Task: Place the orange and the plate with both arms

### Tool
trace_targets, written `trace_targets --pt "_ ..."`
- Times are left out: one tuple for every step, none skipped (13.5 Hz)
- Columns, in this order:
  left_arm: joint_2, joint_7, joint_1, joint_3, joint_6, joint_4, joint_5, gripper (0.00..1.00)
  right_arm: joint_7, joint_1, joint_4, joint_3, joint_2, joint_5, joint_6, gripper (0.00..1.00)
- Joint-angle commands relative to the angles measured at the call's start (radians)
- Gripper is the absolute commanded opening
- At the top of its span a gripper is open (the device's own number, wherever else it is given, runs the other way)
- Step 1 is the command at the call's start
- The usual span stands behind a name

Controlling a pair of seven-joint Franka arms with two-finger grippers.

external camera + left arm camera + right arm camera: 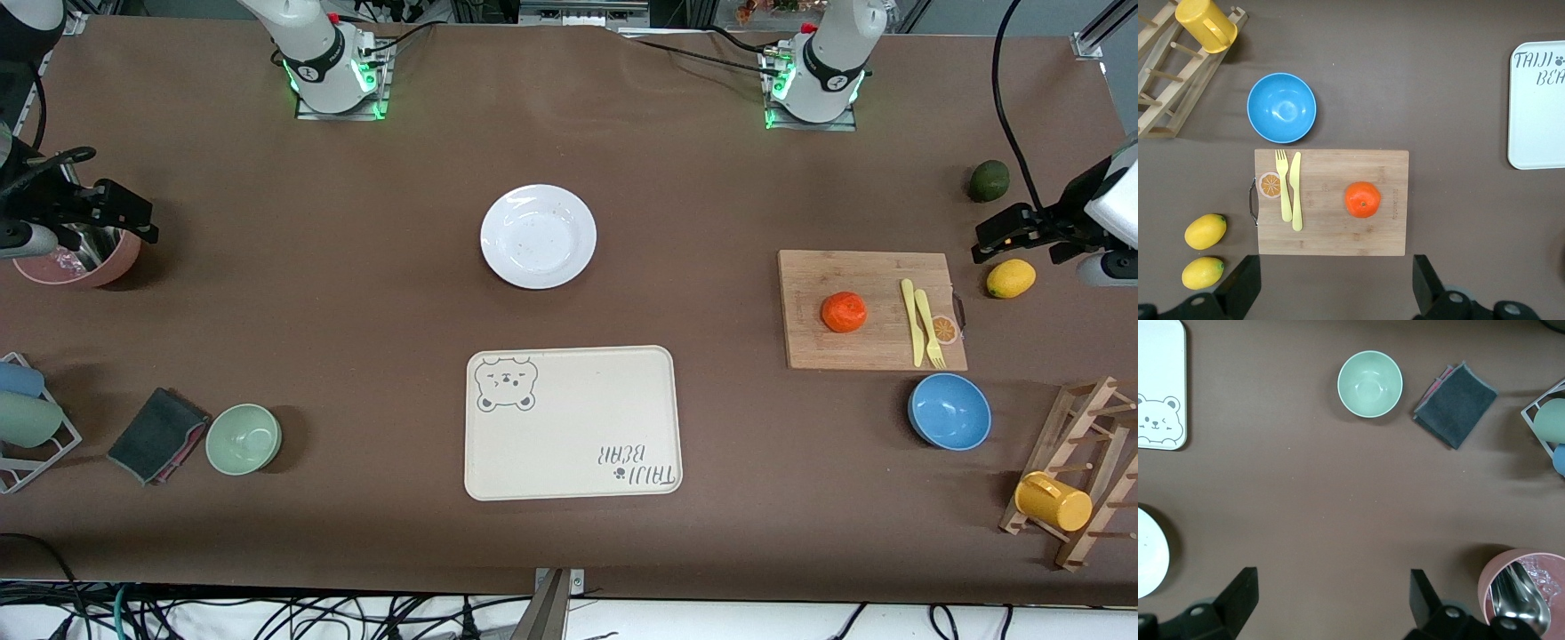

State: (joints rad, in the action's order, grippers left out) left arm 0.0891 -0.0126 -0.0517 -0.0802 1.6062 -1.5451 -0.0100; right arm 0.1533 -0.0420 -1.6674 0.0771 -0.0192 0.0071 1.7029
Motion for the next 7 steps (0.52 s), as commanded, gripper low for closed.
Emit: trace_targets --pt "0.014 -0.021 -0.002 -0.004 -0.011 0.031 -0.011 1.0 -0.007 0.005 0.023 -0.003 -0.011 -0.013 -0.009 1.0" --pt "0.014 -0.021 -0.002 -0.006 -0.011 0.031 -0.011 1.0 0.003 0.011 0.029 -0.002 -0.016 -0.003 -0.009 1.0" --pt "0.014 -0.021 -0.002 -0.004 -0.011 0.031 -0.011 1.0 0.005 0.011 0.032 -0.002 -0.024 -0.002 -0.009 1.0" --pt "0.014 -0.021 -0.002 -0.004 -0.009 0.031 -0.011 1.0 0.006 0.011 0.034 -0.002 -0.024 -0.004 -0.009 1.0" --pt "0.014 -0.021 -0.002 -0.004 -0.011 0.031 -0.011 1.0 0.008 0.011 0.032 -0.002 -0.024 -0.004 -0.009 1.0" --pt "0.014 -0.021 -0.002 -0.004 -0.011 0.031 -0.011 1.0 0.006 0.011 0.032 -0.002 -0.022 -0.004 -0.012 1.0" --pt "0.014 -0.021 -0.002 -0.004 -0.011 0.031 -0.011 1.0 0.006 0.011 0.032 -0.002 -0.022 -0.004 -0.012 1.0"
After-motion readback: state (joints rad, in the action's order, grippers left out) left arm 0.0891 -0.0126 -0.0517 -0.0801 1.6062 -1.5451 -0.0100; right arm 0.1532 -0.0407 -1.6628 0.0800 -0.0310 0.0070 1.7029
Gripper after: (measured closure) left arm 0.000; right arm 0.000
